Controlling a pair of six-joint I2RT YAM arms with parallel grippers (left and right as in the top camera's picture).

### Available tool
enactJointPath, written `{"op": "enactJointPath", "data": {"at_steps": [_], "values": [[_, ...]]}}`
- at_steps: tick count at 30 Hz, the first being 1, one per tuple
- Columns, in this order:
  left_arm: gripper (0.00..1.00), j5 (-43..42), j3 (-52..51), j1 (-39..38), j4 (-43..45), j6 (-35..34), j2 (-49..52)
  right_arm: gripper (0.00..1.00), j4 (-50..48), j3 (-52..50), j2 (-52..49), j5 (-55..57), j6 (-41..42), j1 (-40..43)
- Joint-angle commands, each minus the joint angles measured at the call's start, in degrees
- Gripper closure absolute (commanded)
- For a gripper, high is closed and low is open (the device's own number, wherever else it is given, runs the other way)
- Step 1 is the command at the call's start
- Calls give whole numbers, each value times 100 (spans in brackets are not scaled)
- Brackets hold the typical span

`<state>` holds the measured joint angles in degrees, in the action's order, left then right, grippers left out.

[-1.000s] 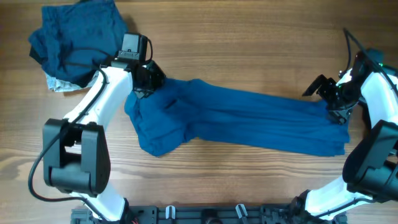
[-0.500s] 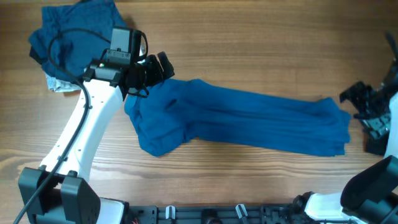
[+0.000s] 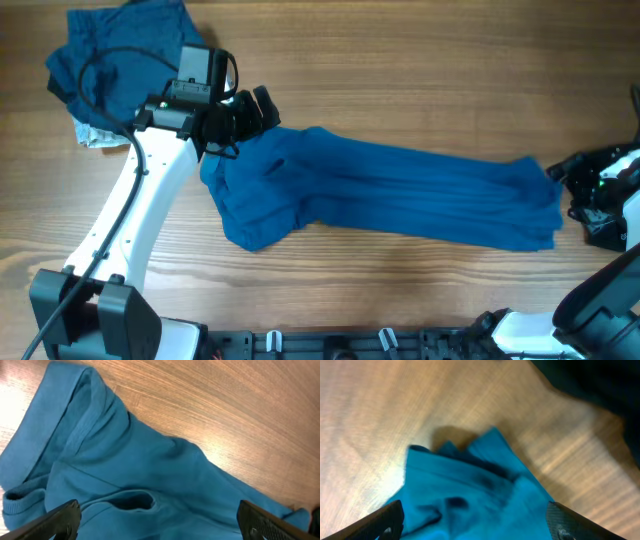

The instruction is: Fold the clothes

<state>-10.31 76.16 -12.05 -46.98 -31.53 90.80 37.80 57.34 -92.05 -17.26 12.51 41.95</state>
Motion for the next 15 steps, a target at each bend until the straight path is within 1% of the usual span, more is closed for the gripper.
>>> {"op": "enactJointPath", "data": {"at_steps": [1, 3, 6, 7, 10, 12, 15], "values": [[0, 35, 28, -11, -87, 131, 28, 1, -188, -37, -31, -308, -345, 11], [0, 35, 28, -11, -127, 131, 28, 0, -186, -37, -31, 175, -332, 11], [0, 35, 28, -11, -151, 131, 28, 1, 122, -85, -35, 1423, -199, 11], [0, 35, 28, -11, -151, 131, 28, 2, 157, -120, -35, 1552, -201, 11], [0, 33, 28, -11, -146, 131, 28, 2, 111, -385, -37, 1606, -225, 11], [0, 35, 28, -11, -153, 133, 28, 4, -15, -654, -42, 1600, -251, 7], [0, 35, 28, -11, -160, 133, 28, 5, -317, -951, -42, 1241, -584, 7]]}}
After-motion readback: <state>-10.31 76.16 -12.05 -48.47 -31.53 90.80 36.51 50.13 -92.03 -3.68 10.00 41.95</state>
